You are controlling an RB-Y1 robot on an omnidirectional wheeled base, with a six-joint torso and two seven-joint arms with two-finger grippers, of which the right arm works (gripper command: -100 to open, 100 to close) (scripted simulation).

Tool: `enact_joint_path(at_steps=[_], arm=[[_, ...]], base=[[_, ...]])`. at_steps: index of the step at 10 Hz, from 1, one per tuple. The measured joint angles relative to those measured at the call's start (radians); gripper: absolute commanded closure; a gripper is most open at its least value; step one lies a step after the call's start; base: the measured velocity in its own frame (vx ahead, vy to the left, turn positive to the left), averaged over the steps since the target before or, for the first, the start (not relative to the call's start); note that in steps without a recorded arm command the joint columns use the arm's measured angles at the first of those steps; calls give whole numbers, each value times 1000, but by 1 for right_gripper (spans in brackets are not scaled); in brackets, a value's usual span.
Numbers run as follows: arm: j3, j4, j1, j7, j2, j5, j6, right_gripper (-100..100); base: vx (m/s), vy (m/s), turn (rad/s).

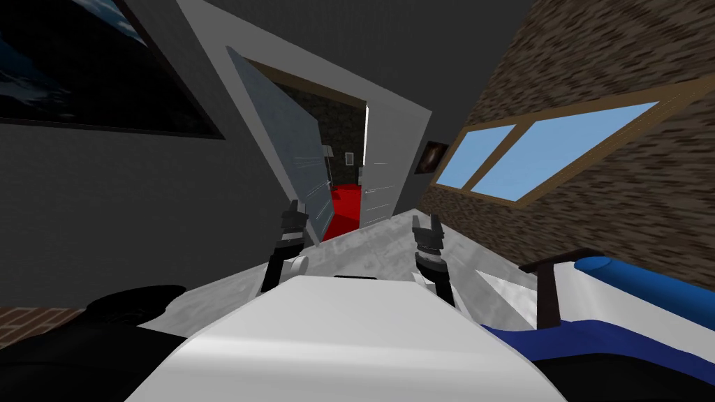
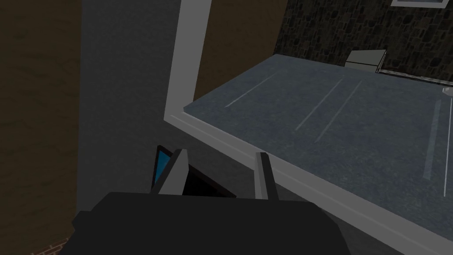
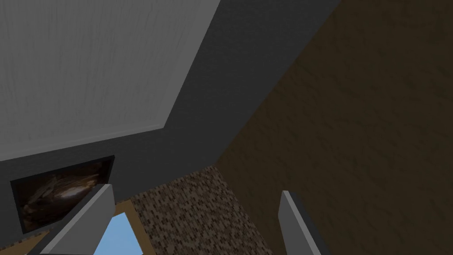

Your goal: Push the door open

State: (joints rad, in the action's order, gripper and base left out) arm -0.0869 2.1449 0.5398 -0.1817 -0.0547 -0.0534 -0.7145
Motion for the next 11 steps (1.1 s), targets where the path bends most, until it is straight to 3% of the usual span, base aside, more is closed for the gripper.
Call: enact_joint_path(at_steps=[6, 11], arm=[[-43, -138, 13, -72, -62, -59, -106, -100], [-74, -233, 22, -125, -104, -99, -178, -100]], base=[[200, 32, -8], [130, 25, -7]])
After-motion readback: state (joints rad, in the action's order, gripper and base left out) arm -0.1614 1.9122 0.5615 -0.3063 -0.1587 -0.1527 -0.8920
